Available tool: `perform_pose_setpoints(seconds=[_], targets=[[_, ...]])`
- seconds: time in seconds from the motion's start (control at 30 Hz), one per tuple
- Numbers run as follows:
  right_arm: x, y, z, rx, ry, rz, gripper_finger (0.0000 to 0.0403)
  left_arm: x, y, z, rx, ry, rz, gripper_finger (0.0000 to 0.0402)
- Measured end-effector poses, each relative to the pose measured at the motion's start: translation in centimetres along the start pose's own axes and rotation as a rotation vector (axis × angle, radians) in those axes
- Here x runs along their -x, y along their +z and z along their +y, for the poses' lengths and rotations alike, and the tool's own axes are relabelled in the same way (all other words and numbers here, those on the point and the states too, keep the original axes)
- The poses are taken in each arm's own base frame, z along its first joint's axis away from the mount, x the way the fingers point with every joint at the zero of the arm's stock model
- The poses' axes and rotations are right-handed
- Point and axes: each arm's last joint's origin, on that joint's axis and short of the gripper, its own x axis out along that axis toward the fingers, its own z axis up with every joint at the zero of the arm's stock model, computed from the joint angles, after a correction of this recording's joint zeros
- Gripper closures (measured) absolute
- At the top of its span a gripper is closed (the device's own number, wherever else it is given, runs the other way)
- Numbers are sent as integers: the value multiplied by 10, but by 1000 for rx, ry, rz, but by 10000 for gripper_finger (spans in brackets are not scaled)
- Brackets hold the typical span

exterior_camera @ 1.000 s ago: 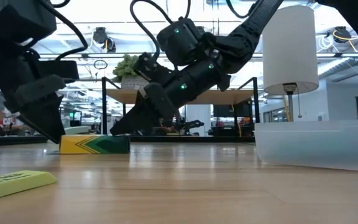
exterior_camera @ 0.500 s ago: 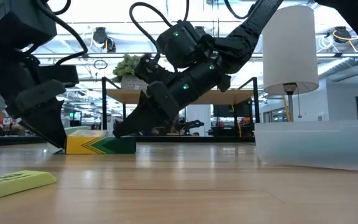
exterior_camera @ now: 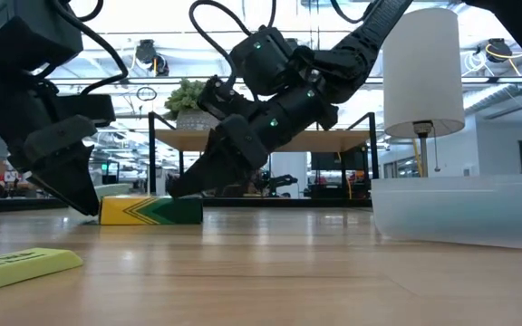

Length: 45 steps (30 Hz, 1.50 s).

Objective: Pack school essentials
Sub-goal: Put the yellow crayon box into the purple supply box

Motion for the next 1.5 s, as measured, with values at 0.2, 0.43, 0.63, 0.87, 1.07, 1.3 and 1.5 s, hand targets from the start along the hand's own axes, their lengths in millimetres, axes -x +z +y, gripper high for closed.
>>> perform_pose_setpoints(seconds=[0.2, 0.43, 0.63, 0.87, 1.07, 1.3, 1.5], targets=[[-1, -4, 4, 22, 13, 35, 3, 0, 1, -1, -6, -11, -6, 232], [-1, -3, 5, -12, 13, 36, 3, 0, 1, -2, -8, -16, -9, 232], [-1, -7, 6, -19, 12, 41, 3, 0, 2, -3, -8, -26, -15, 232], [-2, -19, 10, 7, 19, 64, 3, 0, 2, -4, -13, -37, -22, 232], [-3, -19, 10, 21, 18, 59, 5, 0, 2, -4, -9, -39, -23, 232], [-4, -18, 13, 27, 3, 51, 21, 0, 5, -8, 4, -81, -42, 232], [-5, -17, 14, 25, -26, 43, 39, 1, 5, -10, 8, -109, -23, 232]])
